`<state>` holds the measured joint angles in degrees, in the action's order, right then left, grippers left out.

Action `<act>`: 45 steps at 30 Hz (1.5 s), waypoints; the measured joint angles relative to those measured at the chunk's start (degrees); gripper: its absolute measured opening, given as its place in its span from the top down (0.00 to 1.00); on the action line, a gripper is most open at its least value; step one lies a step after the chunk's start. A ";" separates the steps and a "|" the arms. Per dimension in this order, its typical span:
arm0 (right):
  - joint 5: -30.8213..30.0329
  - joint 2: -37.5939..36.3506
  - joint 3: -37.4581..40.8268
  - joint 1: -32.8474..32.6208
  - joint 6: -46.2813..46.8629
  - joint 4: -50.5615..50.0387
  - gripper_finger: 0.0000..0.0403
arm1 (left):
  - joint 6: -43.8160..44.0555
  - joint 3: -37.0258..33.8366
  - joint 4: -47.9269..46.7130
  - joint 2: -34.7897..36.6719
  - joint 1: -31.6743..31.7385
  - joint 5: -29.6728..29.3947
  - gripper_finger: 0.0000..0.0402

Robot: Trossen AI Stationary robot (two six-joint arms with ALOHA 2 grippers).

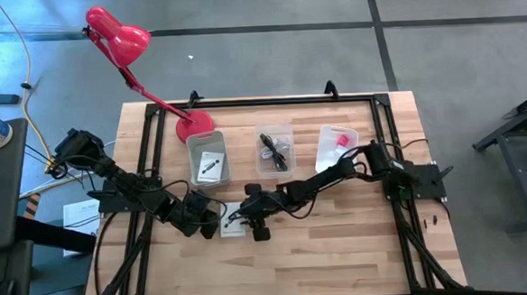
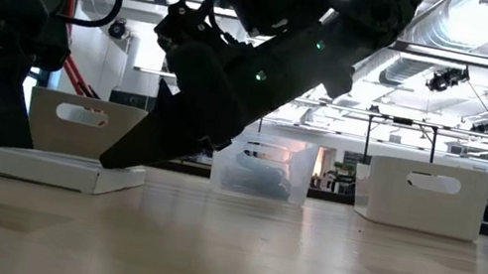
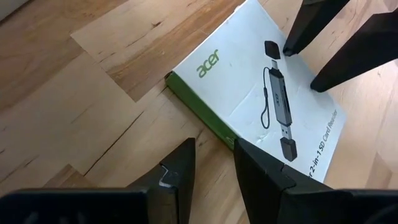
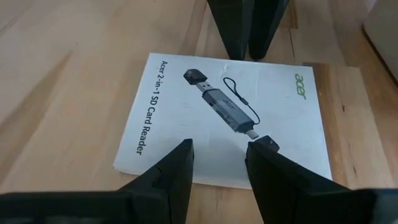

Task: Pick and place items into bin
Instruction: Put the white card reader box into the gray bin

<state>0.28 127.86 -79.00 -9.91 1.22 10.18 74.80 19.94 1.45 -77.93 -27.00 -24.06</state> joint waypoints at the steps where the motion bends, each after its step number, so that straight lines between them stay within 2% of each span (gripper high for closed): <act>1: -0.05 -0.11 0.00 0.00 -0.01 -0.37 0.65 | -0.20 0.00 0.00 0.00 0.00 -0.01 0.75; 18: -0.62 -0.65 0.05 0.00 -0.77 0.04 0.65 | -1.13 0.04 -0.75 0.02 0.00 0.42 0.75; 39: -1.64 -2.00 0.02 0.00 -1.28 -3.96 0.65 | -1.02 0.03 -0.70 0.04 0.00 0.44 0.75; 45: -1.22 -2.00 0.04 0.02 -1.64 -0.88 0.65 | -1.02 -0.02 0.50 0.02 -0.02 0.25 0.75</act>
<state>-0.95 125.86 -78.96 -9.89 -0.42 9.30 73.78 19.92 1.96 -77.91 -27.03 -23.81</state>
